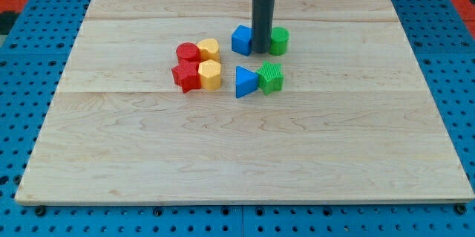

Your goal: Push the green circle towards the top left

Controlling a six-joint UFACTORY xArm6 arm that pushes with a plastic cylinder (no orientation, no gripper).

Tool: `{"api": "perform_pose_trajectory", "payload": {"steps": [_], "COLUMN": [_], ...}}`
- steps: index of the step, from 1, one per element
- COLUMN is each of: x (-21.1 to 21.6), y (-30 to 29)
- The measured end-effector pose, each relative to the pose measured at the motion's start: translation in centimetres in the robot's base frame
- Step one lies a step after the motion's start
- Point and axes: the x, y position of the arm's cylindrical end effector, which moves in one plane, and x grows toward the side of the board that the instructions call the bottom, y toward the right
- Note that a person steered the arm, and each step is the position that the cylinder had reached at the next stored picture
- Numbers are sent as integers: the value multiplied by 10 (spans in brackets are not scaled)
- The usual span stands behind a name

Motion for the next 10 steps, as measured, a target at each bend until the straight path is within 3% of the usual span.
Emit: {"api": "perform_pose_trajectory", "payload": {"steps": [1,2,4,5,8,10], "x": [-3,30,9,-18,-26,-70], "y": [7,26,83,58,-91,-216]}}
